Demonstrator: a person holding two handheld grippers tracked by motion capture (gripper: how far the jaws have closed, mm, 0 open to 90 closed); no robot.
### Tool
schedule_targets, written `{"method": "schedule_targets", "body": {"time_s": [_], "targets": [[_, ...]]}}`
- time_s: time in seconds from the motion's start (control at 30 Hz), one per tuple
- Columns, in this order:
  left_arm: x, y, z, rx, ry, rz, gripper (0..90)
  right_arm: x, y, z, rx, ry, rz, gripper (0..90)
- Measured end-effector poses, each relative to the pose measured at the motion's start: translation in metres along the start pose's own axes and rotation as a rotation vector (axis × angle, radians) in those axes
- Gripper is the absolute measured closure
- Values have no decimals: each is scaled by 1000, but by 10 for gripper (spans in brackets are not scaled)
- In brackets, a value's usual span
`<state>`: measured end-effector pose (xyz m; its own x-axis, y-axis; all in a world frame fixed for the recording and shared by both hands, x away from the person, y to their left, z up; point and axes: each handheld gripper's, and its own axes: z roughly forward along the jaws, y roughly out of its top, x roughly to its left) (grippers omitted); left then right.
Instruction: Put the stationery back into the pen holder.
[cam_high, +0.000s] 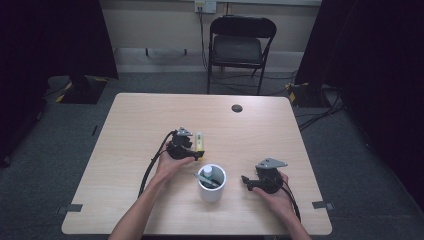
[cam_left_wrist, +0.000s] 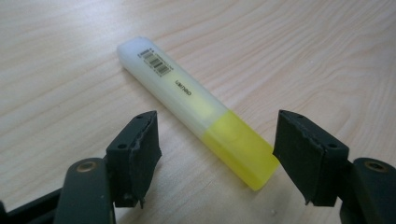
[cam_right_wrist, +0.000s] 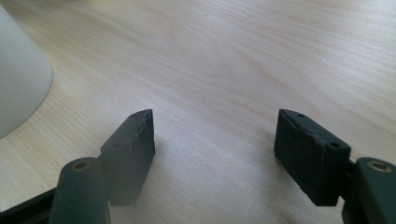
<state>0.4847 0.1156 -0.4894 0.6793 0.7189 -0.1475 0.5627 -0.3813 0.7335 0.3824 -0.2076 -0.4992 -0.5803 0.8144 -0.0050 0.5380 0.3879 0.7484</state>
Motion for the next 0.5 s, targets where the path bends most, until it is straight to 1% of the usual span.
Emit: {"method": "schedule_targets", "body": {"time_s": [0.03,0.07,0.13,0.17,0.2,0.23,0.27,0.3,0.33,0.37,0.4,0.43,0.5], "targets": [[-2,0,1,2,9,13,315,0,0,0,-1,-1,0,283],[-3,0,2,3,13,14,320,0,0,0,-1,0,-1,283],[-5,-2,3,16,30,33,342,0,0,0,-1,0,-2,283],[-5,-3,2,19,31,31,345,0,0,0,0,1,-1,283],[-5,-4,1,28,45,48,359,0,0,0,-1,1,-1,283],[-4,-6,0,16,46,42,397,0,0,0,-1,2,-2,282],[-3,-6,-1,16,44,43,422,0,0,0,-1,2,-2,283],[-2,-7,-4,29,43,58,430,0,0,0,-1,2,-2,283],[-1,-8,-5,24,48,63,472,0,0,0,-1,1,-1,283],[-1,-10,-5,12,48,51,500,0,0,0,-1,2,-2,283],[2,-10,-8,31,46,71,519,0,0,0,-1,1,-2,282],[3,-12,-10,22,52,57,547,0,0,0,-1,1,-1,283],[6,-14,-13,23,49,66,611,0,0,0,-1,0,-2,282]]}}
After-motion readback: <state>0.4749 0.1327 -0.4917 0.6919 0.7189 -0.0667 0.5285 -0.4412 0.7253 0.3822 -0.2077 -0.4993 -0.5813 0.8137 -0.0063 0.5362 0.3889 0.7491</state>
